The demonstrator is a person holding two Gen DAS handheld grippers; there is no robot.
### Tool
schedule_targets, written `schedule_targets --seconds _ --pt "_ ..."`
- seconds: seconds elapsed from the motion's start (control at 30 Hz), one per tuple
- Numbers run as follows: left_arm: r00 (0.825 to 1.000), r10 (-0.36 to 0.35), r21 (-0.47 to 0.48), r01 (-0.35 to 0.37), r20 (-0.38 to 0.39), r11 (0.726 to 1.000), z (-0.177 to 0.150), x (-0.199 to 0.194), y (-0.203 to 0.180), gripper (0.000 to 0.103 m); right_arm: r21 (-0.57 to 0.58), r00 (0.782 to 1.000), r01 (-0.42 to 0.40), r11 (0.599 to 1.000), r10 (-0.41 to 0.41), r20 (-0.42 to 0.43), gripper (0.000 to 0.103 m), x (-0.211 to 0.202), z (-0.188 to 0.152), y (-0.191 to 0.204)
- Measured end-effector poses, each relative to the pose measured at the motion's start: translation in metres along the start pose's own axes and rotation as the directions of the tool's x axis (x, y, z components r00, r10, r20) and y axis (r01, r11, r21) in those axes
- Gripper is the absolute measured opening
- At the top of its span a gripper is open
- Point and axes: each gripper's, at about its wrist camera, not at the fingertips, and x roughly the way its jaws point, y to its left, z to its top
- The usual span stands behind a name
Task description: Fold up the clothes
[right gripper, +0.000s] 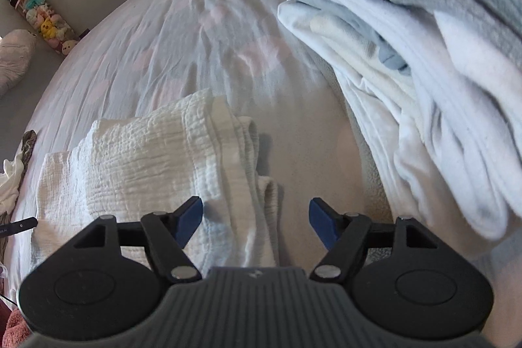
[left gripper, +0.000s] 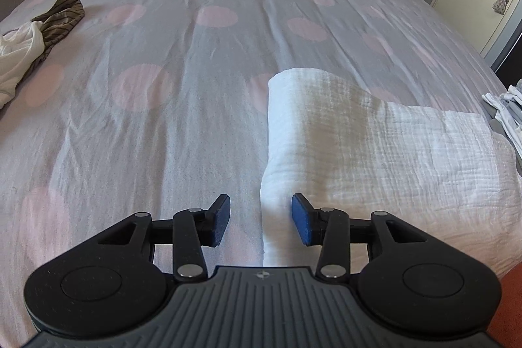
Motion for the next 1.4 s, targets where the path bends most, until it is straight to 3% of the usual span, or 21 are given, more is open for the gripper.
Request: schedule_targets --seconds 0.1,0.23,0.33,0.37,0.57,0.8,1.0,1.17,1.4 --pt "1.0 0.018 0.016 -0.018 -0.005 1.0 -0.001 -0.004 -0.004 0.04 -0.036 1.0 -0.001 0.999 0.0 -0.027 0.074 0.013 -0.007 0.006" --pt "0.999 0.034 0.008 -0.034 -0.006 0.999 -0.001 -0.007 -0.003 0.04 -0.086 0.998 0.065 0.994 -0.067 -0.02 0.073 0.023 -0.015 0.019" --pt "0.999 0.032 0.007 -0.032 -0.005 0.999 0.0 -0.008 -0.003 0.04 -0.092 0.996 0.088 0.992 -0.089 -0.007 0.066 0.027 -0.018 0.026" --pt "1.0 0.03 0.009 -0.03 -0.005 1.0 0.0 -0.008 -0.003 0.04 -0.089 0.996 0.088 0.992 -0.088 -0.005 0.059 0.027 -0.018 0.027" --pt "1.0 0.005 0.005 -0.005 0.003 1.0 0.002 -0.012 0.001 0.04 0.04 0.999 0.024 0.999 -0.023 -0.026 0.03 0.017 -0.012 0.015" --pt "0.998 -0.037 -0.025 0.038 0.04 0.999 0.002 -0.02 0.015 0.04 0.156 0.997 -0.08 0.985 0.077 0.024 0.024 -0.021 0.014 0.03" --pt "0.992 -0.091 -0.077 0.097 0.084 0.992 -0.001 -0.025 0.028 0.04 0.111 0.992 -0.124 0.986 0.118 0.052 0.023 -0.048 0.04 0.087" --pt "0.987 -0.112 -0.059 0.119 0.112 0.991 -0.003 -0.03 0.031 0.04 0.052 0.987 -0.154 0.987 0.151 0.061 0.022 -0.06 0.054 0.151" --pt "0.977 -0.167 -0.045 0.174 0.129 0.984 -0.005 -0.033 0.034 0.041 -0.052 0.989 -0.141 0.989 0.143 0.036 0.022 -0.048 0.054 0.239"
